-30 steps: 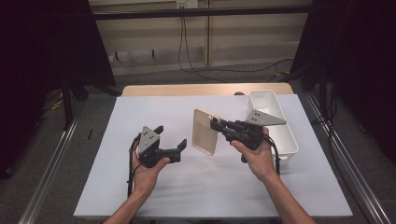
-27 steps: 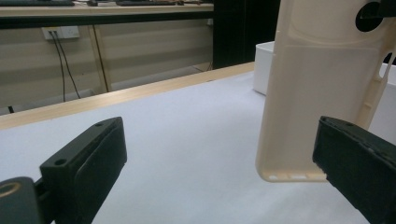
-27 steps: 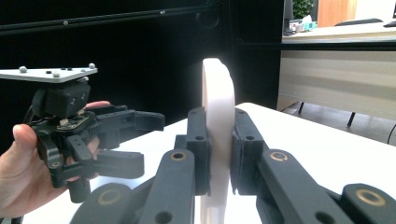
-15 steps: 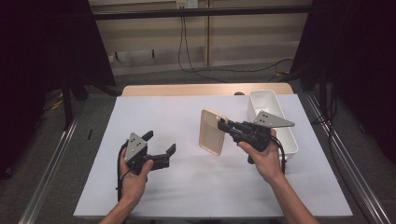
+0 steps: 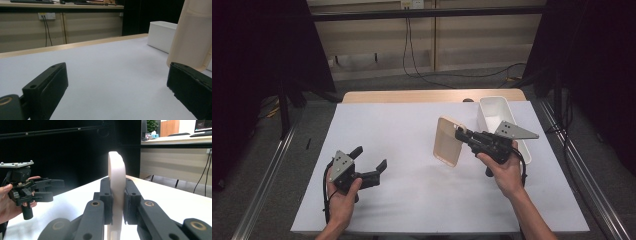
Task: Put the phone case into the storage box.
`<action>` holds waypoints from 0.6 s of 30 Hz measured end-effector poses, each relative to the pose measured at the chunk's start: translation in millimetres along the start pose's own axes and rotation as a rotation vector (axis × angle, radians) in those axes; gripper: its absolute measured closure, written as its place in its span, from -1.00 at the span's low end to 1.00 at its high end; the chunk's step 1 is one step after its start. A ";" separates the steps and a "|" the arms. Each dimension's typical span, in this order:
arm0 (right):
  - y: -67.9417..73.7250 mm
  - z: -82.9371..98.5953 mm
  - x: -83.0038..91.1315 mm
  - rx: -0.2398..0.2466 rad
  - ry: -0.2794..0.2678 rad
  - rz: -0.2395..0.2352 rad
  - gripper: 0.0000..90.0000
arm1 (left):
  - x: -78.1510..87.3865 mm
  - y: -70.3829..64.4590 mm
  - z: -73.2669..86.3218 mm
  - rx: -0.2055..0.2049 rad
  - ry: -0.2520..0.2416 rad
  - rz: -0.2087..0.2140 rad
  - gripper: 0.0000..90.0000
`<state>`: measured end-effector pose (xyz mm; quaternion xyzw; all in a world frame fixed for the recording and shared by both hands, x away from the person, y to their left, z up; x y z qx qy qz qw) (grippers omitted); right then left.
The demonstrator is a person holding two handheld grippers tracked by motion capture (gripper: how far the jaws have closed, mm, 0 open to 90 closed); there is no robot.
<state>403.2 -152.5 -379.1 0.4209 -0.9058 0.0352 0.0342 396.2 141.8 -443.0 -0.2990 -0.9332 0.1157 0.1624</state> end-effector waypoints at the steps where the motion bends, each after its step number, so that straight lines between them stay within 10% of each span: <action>1: -0.7 0.4 1.5 0.001 -0.003 0.000 0.79 | 1.4 1.2 0.0 -0.010 -0.004 0.002 -0.93; 18: -16.1 -8.6 24.0 0.010 -0.031 0.019 0.79 | 15.2 13.5 6.4 0.005 -0.004 -0.018 -0.94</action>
Point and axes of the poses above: each handheld gripper's, and its own axes: x roughly backward along the jaws, z roughly out of its underside, y roughly to its left, the point moved 9 cm from there along -x, roughly forward along the jaws, and after that the axes turned 13 degrees about x, right-handed, at the moved point
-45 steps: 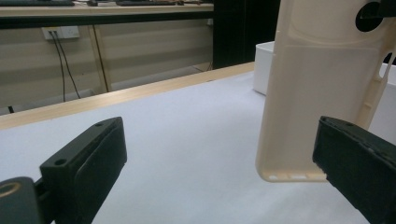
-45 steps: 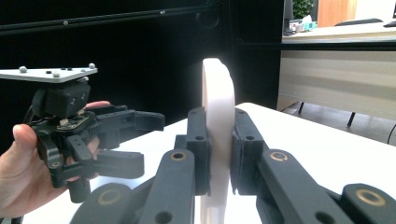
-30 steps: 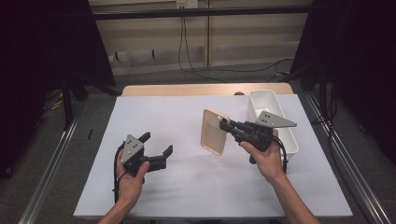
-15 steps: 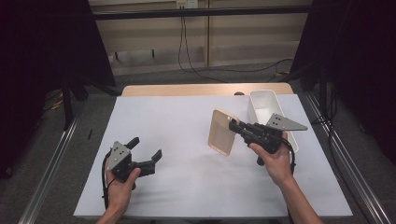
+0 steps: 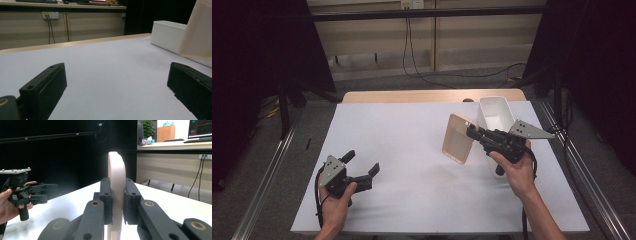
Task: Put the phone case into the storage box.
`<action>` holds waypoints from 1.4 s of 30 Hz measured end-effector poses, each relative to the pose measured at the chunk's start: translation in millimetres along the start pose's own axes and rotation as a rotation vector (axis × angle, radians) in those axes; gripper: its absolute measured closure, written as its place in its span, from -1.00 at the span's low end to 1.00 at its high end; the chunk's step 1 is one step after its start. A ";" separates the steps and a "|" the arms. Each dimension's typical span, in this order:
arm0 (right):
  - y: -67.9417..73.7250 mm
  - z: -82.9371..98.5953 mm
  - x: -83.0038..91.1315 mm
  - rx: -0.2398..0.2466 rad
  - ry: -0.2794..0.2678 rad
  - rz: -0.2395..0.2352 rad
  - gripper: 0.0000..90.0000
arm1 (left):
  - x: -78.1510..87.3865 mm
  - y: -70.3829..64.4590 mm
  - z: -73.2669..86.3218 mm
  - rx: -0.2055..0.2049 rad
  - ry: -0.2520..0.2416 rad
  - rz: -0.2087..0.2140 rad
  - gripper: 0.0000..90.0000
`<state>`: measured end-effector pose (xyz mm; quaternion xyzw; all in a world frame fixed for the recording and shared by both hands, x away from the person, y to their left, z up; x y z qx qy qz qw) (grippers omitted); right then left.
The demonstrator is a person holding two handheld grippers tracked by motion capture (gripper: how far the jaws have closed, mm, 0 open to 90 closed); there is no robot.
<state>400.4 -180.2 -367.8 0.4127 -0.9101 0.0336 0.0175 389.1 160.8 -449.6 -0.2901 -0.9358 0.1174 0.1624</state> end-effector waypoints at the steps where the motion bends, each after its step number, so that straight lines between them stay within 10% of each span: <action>1: -1.1 -1.1 0.9 -0.001 -0.002 0.002 0.79 | 0.8 -0.2 0.7 -0.008 0.006 0.003 -0.94; 42: -59.2 -55.0 37.9 0.072 -0.017 0.048 0.79 | 3.4 -4.9 4.4 -0.011 0.020 0.011 -0.94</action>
Point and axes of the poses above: each handheld gripper's, and its own axes: x roughly backward along the jaws, z roughly out of its underside, y roughly to its left, the point moved 9 cm from there along -x, roughly forward along the jaws, and after that the axes turned 13 degrees about x, right-handed, at the moved point
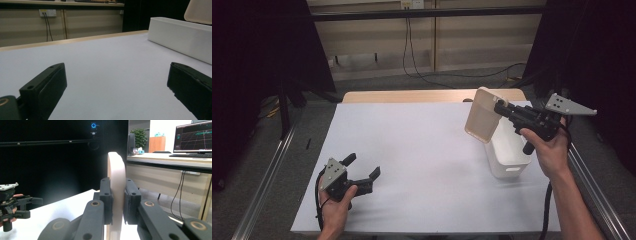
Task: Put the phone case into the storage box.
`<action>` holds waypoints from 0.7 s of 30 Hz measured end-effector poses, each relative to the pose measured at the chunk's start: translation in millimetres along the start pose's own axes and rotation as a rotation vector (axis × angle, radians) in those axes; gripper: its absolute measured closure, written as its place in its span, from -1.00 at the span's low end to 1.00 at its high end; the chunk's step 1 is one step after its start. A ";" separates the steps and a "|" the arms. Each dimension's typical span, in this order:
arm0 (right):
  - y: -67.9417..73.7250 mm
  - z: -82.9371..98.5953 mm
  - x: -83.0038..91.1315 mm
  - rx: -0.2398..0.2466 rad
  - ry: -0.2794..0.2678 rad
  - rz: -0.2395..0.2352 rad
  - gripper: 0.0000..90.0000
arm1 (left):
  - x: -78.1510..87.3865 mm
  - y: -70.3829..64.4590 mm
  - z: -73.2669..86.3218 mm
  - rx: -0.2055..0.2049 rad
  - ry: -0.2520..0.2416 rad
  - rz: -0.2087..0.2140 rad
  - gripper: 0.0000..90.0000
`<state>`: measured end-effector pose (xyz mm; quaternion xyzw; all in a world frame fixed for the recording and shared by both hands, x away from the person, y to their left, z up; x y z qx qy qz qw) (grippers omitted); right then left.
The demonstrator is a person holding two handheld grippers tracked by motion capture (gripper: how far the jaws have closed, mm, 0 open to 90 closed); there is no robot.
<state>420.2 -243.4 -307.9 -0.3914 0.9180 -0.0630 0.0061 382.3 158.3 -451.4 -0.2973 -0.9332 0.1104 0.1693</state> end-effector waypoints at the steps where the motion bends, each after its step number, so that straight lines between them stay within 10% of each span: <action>1: -2.0 -1.0 0.5 0.002 0.000 0.000 0.79 | 0.0 0.4 0.1 -0.001 0.000 -0.003 -0.94; 21: -45.8 -7.1 16.5 0.032 0.008 0.040 0.79 | -1.3 1.7 0.3 -0.003 0.004 -0.009 -0.94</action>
Point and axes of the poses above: each handheld gripper's, and its own axes: x roughly backward along the jaws, z roughly out of its underside, y roughly to its left, the point moved 9 cm from there along -x, roughly forward along the jaws, and after that the axes turned 13 degrees about x, right-handed, at the moved point
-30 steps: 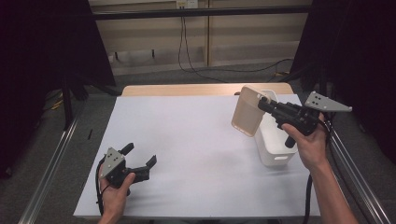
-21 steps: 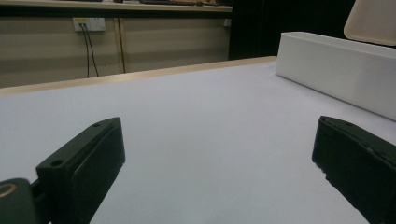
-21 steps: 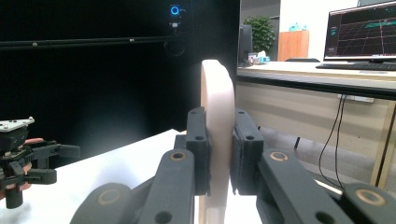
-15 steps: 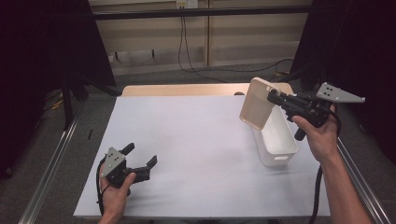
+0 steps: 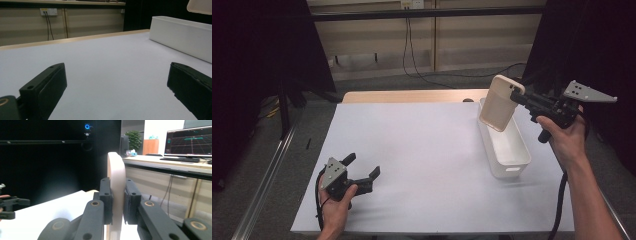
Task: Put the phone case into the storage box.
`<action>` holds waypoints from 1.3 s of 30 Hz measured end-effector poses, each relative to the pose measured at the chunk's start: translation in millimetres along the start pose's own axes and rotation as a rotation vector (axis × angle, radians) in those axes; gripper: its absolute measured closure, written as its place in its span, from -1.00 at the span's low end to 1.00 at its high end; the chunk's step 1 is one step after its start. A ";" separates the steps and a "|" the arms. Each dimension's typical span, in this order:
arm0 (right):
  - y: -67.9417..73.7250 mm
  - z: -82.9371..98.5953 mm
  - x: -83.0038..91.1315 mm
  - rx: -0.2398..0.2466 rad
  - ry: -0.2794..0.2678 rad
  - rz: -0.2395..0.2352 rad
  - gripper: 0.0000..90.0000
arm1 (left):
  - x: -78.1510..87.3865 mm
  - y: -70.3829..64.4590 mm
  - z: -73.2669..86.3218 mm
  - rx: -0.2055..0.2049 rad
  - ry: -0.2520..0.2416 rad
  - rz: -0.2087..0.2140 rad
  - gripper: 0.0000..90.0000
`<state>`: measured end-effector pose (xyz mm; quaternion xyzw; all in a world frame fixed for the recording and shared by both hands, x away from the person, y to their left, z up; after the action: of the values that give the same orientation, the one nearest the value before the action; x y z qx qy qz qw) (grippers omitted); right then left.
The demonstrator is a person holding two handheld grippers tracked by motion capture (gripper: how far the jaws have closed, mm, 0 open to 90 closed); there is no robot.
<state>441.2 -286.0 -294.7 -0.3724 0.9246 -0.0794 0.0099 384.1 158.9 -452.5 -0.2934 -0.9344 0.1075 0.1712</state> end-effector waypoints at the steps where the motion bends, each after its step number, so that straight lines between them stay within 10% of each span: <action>1: -2.2 0.8 -0.2 0.003 0.003 0.002 0.79 | -0.1 0.0 0.1 -0.001 0.001 0.000 -0.94; 39: -75.0 62.0 -35.2 -0.030 0.083 0.051 0.79 | -2.6 1.0 1.4 -0.003 0.011 -0.002 -0.94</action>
<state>523.0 -323.5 -345.8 -0.3454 0.9345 -0.0803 -0.0320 386.1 158.0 -454.8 -0.2930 -0.9340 0.1045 0.1759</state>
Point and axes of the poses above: each handheld gripper's, and its own axes: x roughly backward along the jaws, z roughly out of its underside, y roughly to its left, the point moved 9 cm from there along -x, roughly forward along the jaws, and after that the axes turned 13 degrees about x, right-handed, at the moved point
